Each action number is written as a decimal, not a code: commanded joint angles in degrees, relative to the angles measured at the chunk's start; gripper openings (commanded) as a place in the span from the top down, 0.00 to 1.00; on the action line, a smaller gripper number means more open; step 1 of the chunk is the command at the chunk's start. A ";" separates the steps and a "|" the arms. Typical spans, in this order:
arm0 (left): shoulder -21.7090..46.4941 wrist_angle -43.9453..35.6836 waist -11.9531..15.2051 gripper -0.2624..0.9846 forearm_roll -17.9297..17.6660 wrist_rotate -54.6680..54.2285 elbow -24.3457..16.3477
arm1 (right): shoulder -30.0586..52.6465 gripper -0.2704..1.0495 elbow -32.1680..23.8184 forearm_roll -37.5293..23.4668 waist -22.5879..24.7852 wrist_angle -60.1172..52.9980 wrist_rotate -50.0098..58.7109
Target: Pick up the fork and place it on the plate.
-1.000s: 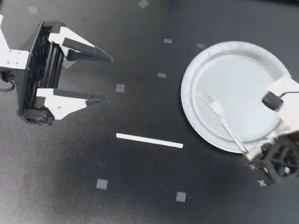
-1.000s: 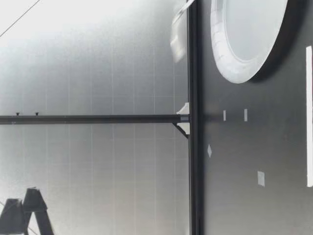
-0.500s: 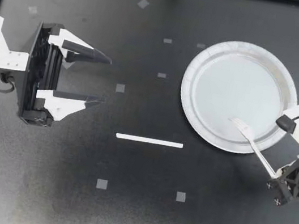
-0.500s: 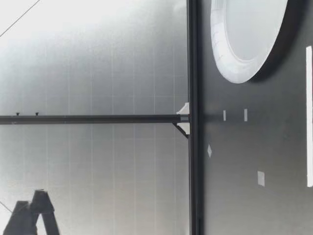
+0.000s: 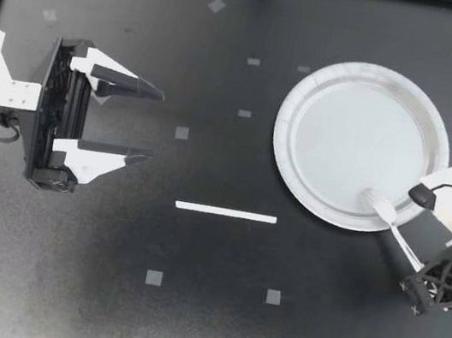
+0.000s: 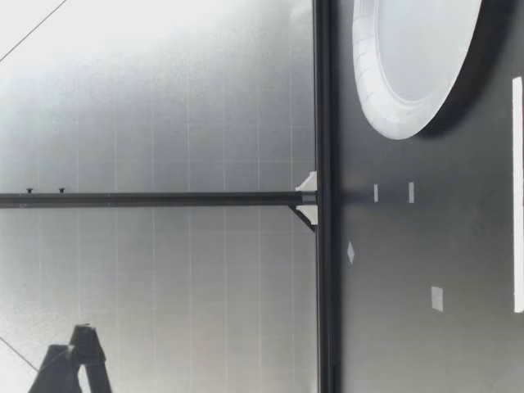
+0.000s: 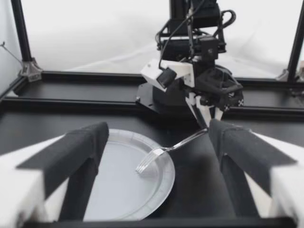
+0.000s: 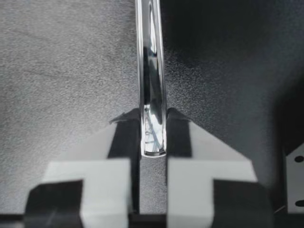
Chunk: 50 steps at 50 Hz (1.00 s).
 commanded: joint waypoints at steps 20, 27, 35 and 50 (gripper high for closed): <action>-0.70 -0.35 0.09 0.11 0.00 0.09 -0.62 | 3.25 0.91 0.26 0.35 0.44 -2.37 1.49; -0.70 -0.35 0.09 0.11 0.09 0.09 -0.62 | 4.22 0.91 0.62 0.35 0.44 -4.57 1.41; -0.79 -0.44 0.09 0.11 0.09 0.09 -0.26 | 4.57 0.86 0.97 0.35 0.44 -6.94 1.32; -1.85 -2.37 0.09 0.11 0.09 -0.26 1.32 | 3.96 0.54 2.20 2.55 0.44 -9.84 1.41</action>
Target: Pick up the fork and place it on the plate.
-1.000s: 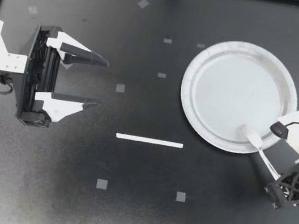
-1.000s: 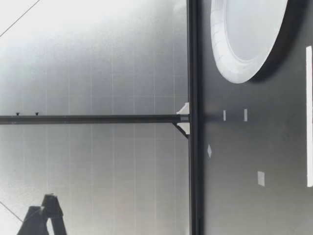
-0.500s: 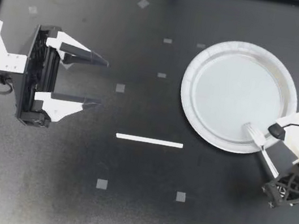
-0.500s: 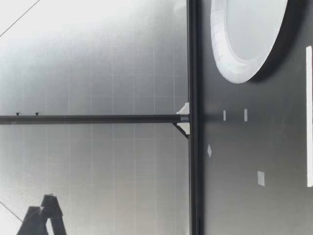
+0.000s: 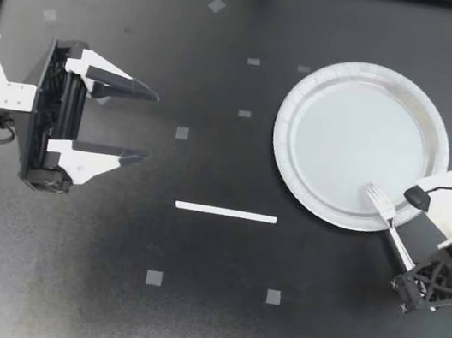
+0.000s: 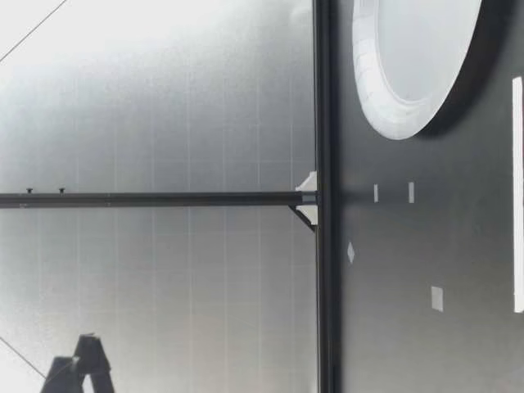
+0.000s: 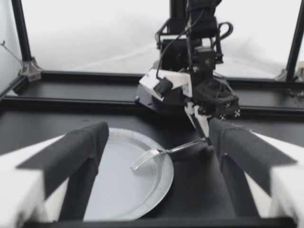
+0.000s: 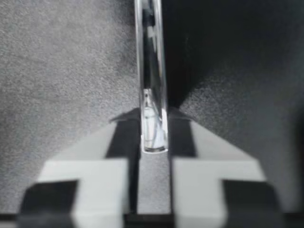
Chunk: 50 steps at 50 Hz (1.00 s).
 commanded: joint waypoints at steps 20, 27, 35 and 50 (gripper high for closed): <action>-3.78 -0.26 0.09 0.11 0.09 -0.09 0.97 | -2.72 0.34 -1.14 0.88 0.35 -1.76 -0.18; -3.78 2.64 0.09 0.11 0.09 -0.09 0.09 | -9.14 0.34 -2.55 -1.23 -0.88 -1.67 -0.09; -4.31 7.38 0.09 0.11 0.09 0.35 -1.58 | -18.81 0.34 -3.60 -6.33 -4.13 -2.81 -0.44; -7.47 8.09 0.09 0.12 0.09 0.88 -2.72 | -32.26 0.35 -6.86 -34.80 -7.82 -25.22 -0.79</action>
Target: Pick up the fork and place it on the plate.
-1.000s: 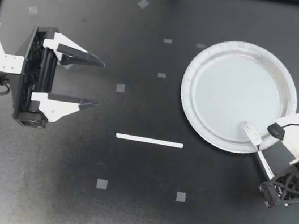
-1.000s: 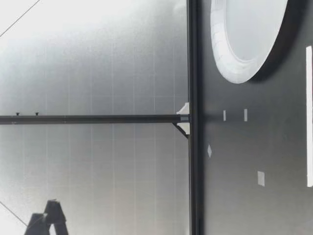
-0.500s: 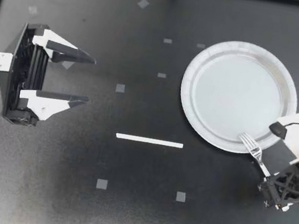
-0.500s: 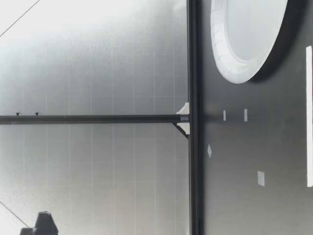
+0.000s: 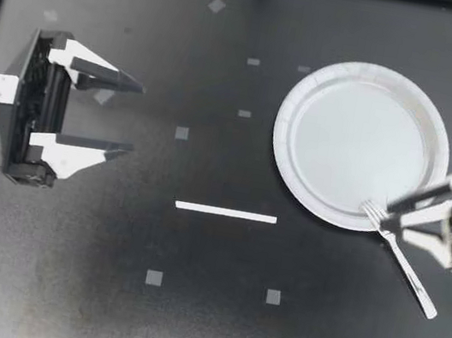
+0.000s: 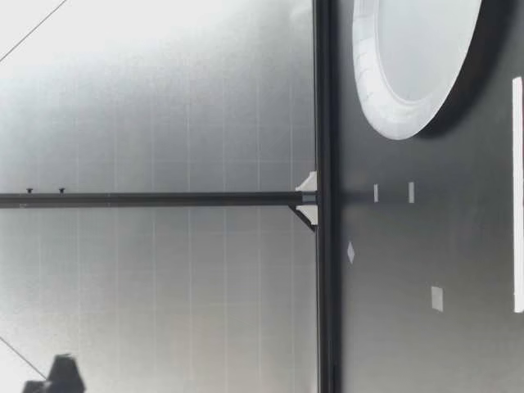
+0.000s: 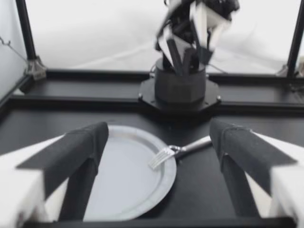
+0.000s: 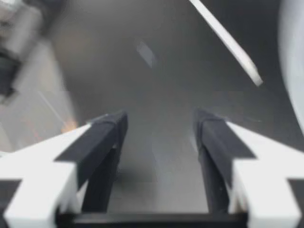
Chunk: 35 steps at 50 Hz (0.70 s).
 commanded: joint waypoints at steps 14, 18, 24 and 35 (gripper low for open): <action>-2.37 -1.14 0.09 0.19 -0.35 -1.23 -3.08 | 5.62 0.37 -5.36 -30.06 -0.53 -11.51 -2.46; -2.37 -2.81 0.09 0.22 -0.53 -1.93 -2.64 | 7.03 0.38 -5.98 -34.63 -0.53 -12.13 -3.34; -1.49 -4.39 0.09 0.25 -0.62 -4.31 -1.32 | 8.00 0.46 -5.71 -38.14 -0.53 -12.30 -3.43; 0.44 -4.66 0.09 0.33 -0.62 -5.89 0.88 | 9.76 0.69 -3.52 -38.14 -0.53 -15.64 -3.43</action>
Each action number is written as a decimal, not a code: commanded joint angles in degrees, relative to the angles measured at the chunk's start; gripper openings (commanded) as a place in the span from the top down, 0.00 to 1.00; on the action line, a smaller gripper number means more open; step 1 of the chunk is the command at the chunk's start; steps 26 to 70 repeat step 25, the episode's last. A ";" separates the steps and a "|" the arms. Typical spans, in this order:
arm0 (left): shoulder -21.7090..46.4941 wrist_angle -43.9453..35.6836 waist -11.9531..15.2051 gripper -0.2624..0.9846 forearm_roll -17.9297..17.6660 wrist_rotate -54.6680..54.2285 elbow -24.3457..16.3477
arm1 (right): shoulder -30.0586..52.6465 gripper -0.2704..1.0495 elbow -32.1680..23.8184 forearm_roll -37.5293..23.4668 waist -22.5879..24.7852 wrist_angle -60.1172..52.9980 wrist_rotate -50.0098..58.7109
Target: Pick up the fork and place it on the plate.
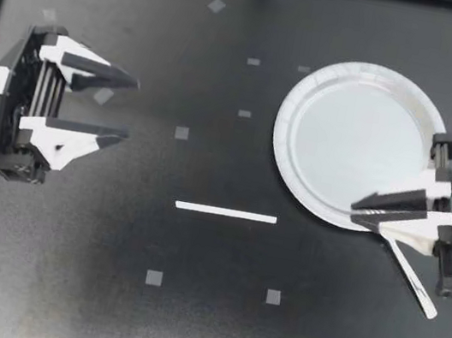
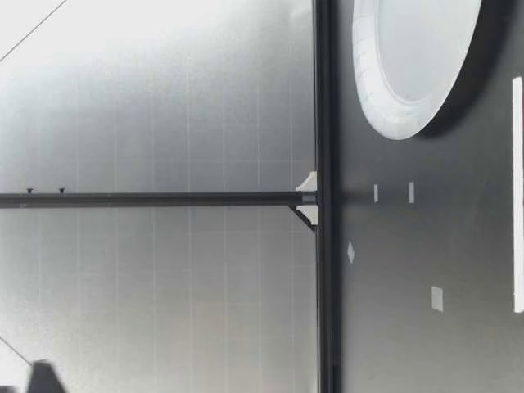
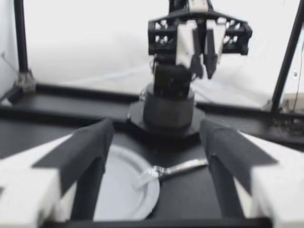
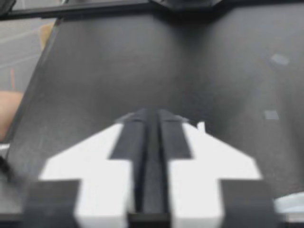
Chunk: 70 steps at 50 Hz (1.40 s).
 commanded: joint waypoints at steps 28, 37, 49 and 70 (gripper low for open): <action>0.88 -1.93 0.09 0.69 0.35 1.05 0.18 | 0.88 0.81 0.70 -0.09 -0.35 -5.63 -0.18; 0.88 -1.93 0.09 0.69 0.35 1.05 0.18 | 0.88 0.81 0.70 -0.09 -0.35 -5.63 -0.18; 0.88 -1.93 0.09 0.69 0.35 1.05 0.18 | 0.88 0.81 0.70 -0.09 -0.35 -5.63 -0.18; 0.88 -1.93 0.09 0.69 0.35 1.05 0.18 | 0.88 0.81 0.70 -0.09 -0.35 -5.63 -0.18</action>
